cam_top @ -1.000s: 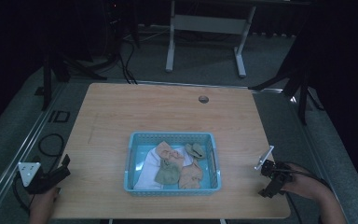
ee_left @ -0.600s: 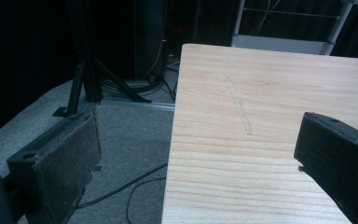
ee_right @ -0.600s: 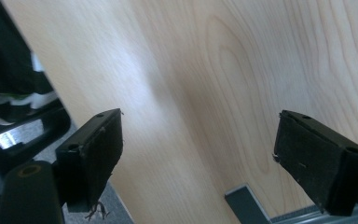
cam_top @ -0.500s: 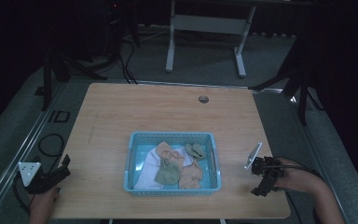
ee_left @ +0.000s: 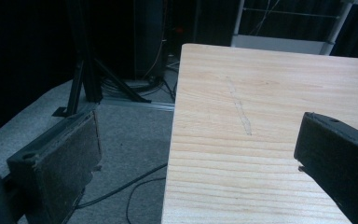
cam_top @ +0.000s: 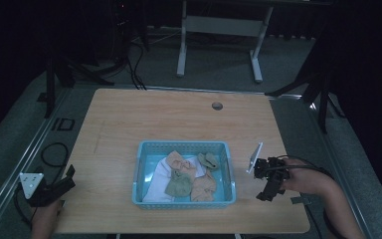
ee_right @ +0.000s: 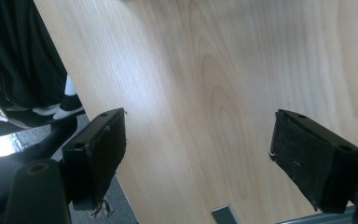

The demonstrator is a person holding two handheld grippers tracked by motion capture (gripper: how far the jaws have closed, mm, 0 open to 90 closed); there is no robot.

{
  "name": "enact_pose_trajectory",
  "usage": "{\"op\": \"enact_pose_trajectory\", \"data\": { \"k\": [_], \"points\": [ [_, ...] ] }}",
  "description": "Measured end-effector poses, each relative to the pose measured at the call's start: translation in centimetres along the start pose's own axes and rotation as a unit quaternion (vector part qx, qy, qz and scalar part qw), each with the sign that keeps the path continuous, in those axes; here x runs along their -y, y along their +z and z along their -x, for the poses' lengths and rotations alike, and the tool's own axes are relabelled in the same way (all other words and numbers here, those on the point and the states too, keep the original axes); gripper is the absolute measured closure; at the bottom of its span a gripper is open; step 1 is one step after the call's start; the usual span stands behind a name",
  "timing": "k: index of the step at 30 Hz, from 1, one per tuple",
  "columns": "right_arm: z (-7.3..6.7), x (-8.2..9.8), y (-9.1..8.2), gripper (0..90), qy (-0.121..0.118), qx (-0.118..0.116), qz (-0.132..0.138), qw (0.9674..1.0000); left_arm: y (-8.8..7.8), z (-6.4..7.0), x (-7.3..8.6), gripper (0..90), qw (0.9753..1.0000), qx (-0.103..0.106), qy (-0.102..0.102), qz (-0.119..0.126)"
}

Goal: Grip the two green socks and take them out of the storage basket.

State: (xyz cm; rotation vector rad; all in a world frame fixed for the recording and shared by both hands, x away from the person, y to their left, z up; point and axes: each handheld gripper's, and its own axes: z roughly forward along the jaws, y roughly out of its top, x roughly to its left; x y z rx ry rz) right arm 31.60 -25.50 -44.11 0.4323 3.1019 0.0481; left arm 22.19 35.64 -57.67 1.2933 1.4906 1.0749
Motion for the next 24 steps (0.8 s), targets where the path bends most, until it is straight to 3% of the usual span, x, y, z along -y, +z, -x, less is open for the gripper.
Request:
{"op": "enact_pose_trajectory", "data": {
  "k": [4,12,16,18,24],
  "points": [
    [-0.2,-1.0,-0.6,17.6,-0.011,0.002,0.002,0.9999,0.0,0.0,0.0,0.7,1.0,0.0,0.0,0.0],
    [-0.9,-4.7,-1.6,17.8,-0.058,-0.001,0.002,0.9983,0.0,0.0,0.0,0.7,1.0,0.001,-0.001,-0.001],
    [-1.0,-5.5,-1.8,17.8,-0.064,0.001,0.008,0.9979,0.0,0.0,0.0,0.7,1.0,0.0,0.0,-0.001],
    [-1.3,-7.2,-2.0,17.8,-0.081,0.002,0.01,0.9967,0.0,0.0,0.0,0.7,1.0,0.001,0.002,-0.003],
    [-1.9,-9.9,-1.7,17.7,-0.112,-0.007,0.008,0.9936,0.0,0.0,0.0,0.7,1.0,0.002,0.0,-0.001]
  ]
}}
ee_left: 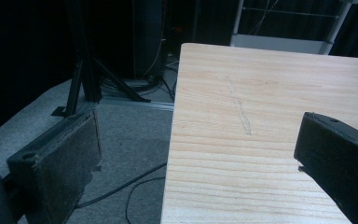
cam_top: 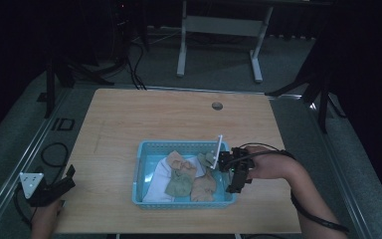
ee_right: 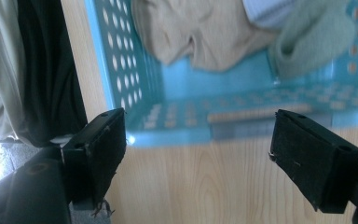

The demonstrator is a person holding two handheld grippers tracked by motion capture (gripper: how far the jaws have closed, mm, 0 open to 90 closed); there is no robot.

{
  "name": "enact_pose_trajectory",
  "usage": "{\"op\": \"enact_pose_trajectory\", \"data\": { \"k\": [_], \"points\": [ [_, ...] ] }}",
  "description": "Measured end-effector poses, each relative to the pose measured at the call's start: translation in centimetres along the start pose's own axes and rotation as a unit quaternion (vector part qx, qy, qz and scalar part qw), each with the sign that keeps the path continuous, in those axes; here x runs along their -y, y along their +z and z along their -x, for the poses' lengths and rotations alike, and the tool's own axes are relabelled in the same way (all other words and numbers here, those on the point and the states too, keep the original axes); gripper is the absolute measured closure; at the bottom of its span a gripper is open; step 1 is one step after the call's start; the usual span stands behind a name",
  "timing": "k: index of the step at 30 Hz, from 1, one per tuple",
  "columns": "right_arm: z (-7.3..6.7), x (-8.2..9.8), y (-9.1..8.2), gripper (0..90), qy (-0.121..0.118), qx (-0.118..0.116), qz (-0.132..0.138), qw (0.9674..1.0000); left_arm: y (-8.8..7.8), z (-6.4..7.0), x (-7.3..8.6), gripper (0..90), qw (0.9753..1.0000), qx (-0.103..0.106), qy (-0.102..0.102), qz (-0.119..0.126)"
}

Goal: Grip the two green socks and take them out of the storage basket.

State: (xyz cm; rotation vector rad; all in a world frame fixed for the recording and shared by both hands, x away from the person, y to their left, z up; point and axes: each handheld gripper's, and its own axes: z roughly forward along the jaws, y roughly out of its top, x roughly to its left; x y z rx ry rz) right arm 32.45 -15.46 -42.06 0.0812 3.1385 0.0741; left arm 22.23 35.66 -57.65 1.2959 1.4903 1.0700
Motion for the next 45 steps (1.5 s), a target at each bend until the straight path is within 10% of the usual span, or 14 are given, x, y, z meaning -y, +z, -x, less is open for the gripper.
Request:
{"op": "enact_pose_trajectory", "data": {
  "k": [30,45],
  "points": [
    [0.6,-10.4,3.0,14.1,-0.092,-0.013,-0.003,0.9957,0.0,-0.1,0.0,0.7,1.0,0.005,-0.002,0.002],
    [1.0,-12.9,7.1,17.1,-0.093,-0.015,-0.019,0.9953,0.0,-0.1,0.0,0.7,1.0,0.005,-0.001,0.001]
  ]
}}
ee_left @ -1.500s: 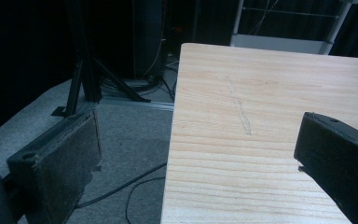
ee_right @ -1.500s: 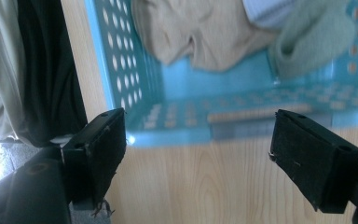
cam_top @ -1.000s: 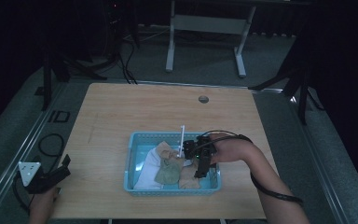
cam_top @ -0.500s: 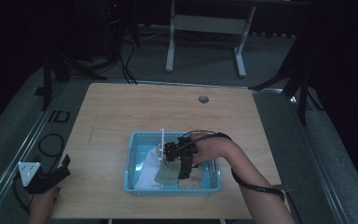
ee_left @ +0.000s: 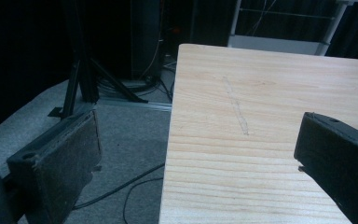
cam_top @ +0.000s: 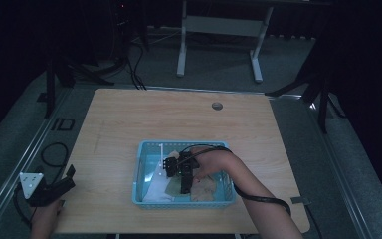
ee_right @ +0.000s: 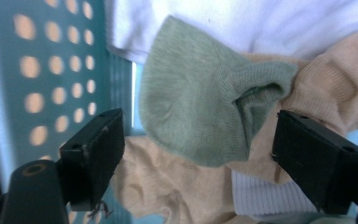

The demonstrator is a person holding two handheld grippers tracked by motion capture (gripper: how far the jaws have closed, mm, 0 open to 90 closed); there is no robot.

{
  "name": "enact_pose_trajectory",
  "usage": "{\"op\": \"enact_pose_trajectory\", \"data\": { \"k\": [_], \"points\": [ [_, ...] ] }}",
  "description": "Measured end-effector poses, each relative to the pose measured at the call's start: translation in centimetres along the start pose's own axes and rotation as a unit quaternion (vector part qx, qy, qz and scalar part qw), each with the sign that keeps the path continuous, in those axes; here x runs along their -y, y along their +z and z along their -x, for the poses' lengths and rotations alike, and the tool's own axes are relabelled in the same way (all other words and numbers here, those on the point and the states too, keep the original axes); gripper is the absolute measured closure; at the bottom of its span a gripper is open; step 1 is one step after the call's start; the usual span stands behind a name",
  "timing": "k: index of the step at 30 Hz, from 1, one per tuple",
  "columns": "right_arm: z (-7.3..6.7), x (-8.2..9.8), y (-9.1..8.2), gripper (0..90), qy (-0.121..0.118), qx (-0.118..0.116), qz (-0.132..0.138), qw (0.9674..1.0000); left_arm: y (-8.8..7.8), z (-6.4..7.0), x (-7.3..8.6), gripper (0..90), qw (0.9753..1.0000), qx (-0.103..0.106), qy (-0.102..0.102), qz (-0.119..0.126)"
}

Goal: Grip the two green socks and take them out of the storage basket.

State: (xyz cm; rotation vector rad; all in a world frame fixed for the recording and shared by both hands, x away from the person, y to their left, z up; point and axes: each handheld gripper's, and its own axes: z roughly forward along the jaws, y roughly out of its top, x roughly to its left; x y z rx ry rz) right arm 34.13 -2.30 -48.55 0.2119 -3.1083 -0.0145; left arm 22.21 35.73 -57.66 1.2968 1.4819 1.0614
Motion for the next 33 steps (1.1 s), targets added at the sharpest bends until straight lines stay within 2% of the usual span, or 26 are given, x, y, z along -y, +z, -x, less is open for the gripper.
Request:
{"op": "enact_pose_trajectory", "data": {
  "k": [8,11,14,16,18,20,28,33],
  "points": [
    [0.2,-0.3,1.8,23.3,0.011,-0.009,-0.012,0.9998,0.0,0.0,0.0,0.7,1.0,0.0,0.0,0.0],
    [0.1,-0.4,2.2,32.1,0.018,-0.007,-0.017,0.9997,0.0,0.0,0.0,0.7,1.0,0.0,0.0,0.0],
    [0.0,-0.5,2.3,48.5,0.024,0.002,-0.016,0.9996,0.0,0.0,0.0,0.7,1.0,0.0,0.0,0.0],
    [-0.1,-0.5,2.1,63.0,0.026,0.003,-0.015,0.9996,0.0,0.0,0.0,0.7,1.0,0.0,0.0,0.001],
    [-0.2,-0.4,1.7,72.9,0.024,0.004,-0.013,0.9996,0.0,0.0,0.0,0.7,1.0,-0.001,0.0,0.001],
    [-0.4,-0.3,1.1,79.1,0.019,0.005,-0.005,0.9998,0.0,0.0,0.0,0.7,1.0,-0.001,-0.001,0.001],
    [-1.2,0.4,-2.0,82.1,0.004,0.025,0.024,0.9994,0.0,0.0,0.0,0.7,1.0,-0.002,0.0,-0.001],
    [-1.4,1.4,-3.7,82.2,0.005,0.033,0.035,0.9988,0.0,0.0,0.0,0.7,1.0,-0.003,0.0,-0.002]
  ]
}}
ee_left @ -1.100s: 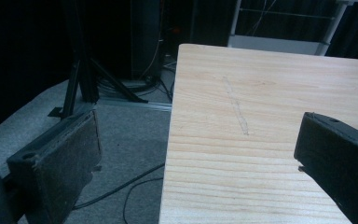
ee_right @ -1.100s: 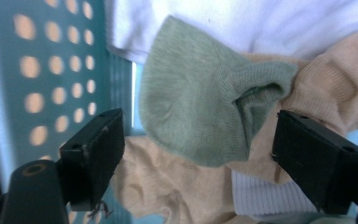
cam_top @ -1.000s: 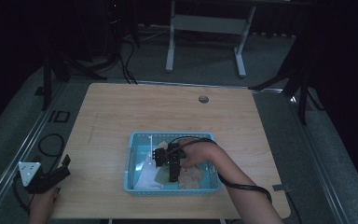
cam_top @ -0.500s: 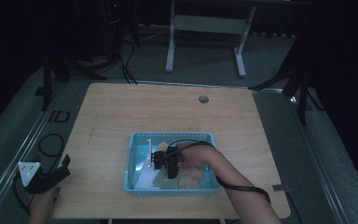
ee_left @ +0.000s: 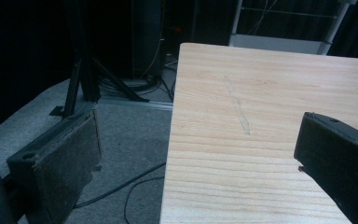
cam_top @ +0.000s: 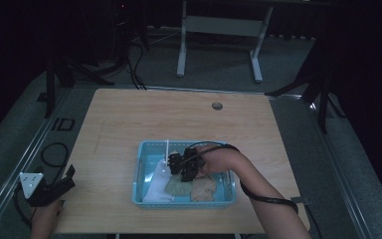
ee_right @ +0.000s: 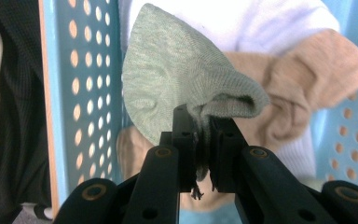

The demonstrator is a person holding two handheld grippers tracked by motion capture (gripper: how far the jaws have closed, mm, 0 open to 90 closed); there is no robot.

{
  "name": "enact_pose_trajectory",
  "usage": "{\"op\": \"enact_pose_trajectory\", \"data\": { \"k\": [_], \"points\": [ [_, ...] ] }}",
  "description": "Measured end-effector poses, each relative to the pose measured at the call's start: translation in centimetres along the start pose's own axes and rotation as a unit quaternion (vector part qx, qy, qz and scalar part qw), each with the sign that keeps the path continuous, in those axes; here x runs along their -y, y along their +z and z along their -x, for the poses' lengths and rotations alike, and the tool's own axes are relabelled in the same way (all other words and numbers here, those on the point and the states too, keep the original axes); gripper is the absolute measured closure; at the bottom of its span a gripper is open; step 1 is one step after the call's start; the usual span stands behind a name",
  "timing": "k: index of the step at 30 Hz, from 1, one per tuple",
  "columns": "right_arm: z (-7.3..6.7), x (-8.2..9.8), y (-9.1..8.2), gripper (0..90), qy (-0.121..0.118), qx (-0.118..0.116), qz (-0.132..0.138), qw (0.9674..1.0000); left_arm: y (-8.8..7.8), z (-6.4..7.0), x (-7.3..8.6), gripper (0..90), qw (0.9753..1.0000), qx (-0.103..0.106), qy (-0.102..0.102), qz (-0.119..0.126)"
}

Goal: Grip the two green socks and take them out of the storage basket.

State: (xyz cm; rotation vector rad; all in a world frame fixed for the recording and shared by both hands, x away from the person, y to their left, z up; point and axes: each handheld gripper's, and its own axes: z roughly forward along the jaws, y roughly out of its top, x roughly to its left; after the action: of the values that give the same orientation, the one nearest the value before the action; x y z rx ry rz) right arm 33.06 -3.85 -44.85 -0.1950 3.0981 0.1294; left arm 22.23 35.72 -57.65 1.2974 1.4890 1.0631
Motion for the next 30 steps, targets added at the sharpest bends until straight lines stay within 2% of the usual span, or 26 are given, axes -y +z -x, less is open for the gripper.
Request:
{"op": "enact_pose_trajectory", "data": {
  "k": [9,16,26,30],
  "points": [
    [0.2,2.0,-3.4,82.0,0.015,0.026,0.015,0.9994,0.0,0.0,0.0,0.7,1.0,-0.002,0.001,-0.002],
    [-0.1,3.9,-5.4,82.0,0.03,0.03,0.017,0.999,0.0,0.0,0.0,0.7,1.0,-0.002,0.0,0.0],
    [-0.8,8.7,-8.9,82.0,0.074,0.05,0.034,0.9955,0.0,0.0,0.0,0.7,1.0,-0.002,0.0,0.001],
    [-1.1,10.9,-9.7,82.0,0.094,0.054,0.036,0.9935,0.0,0.1,0.0,0.7,1.0,-0.003,0.001,-0.001]
  ]
}}
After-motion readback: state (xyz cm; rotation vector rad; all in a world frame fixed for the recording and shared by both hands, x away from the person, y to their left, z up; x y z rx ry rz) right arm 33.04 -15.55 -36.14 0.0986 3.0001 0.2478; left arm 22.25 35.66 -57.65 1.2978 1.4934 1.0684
